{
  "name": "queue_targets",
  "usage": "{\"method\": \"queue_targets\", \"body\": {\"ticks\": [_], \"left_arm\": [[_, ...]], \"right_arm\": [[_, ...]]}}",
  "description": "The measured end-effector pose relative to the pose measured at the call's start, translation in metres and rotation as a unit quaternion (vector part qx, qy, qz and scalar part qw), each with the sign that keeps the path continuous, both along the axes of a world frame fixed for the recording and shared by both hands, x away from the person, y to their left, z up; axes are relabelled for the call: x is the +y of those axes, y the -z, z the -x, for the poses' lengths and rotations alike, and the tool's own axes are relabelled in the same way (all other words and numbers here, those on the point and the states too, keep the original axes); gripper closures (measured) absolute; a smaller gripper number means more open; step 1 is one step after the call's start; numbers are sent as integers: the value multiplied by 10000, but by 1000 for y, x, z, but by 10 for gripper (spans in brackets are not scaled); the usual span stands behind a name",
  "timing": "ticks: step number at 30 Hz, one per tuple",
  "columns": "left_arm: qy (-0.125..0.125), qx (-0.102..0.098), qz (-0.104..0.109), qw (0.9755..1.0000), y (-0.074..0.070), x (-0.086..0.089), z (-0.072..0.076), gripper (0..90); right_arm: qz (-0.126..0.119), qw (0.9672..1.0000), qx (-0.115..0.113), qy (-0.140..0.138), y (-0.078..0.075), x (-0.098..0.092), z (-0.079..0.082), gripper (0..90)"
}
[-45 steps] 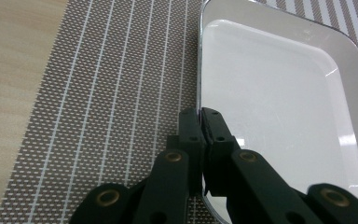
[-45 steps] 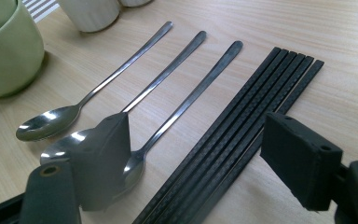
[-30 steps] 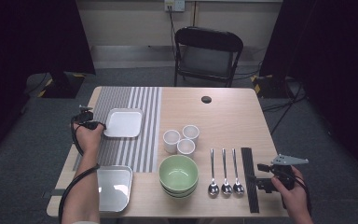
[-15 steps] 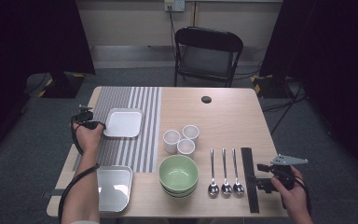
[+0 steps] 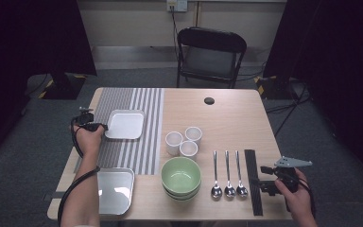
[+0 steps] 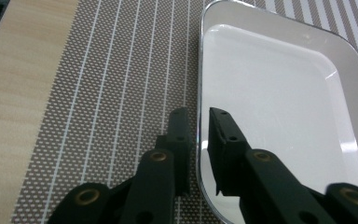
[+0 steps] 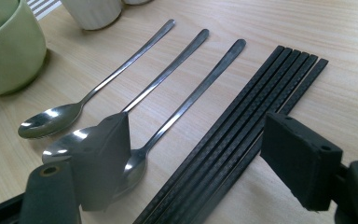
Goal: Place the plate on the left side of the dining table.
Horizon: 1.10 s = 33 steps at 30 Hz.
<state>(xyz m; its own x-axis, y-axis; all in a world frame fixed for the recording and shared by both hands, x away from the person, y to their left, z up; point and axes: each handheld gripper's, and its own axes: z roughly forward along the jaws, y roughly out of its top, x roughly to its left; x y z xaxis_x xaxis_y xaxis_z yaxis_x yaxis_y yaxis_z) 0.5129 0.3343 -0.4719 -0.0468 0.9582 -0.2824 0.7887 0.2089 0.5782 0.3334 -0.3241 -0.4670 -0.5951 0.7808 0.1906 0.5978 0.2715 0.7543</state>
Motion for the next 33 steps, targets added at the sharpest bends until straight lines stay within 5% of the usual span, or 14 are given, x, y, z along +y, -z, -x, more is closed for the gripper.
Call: {"method": "queue_targets", "body": {"ticks": [16, 33], "left_arm": [[-73, -64, 22, 10000, -6, -4, 11, 793], [269, -265, 117, 9992, -31, -10, 30, 707]], "right_arm": [[-10, 10000, -48, -4, -2, -2, 2, 232], [52, 9999, -121, -77, -5, 1, 4, 232]]}}
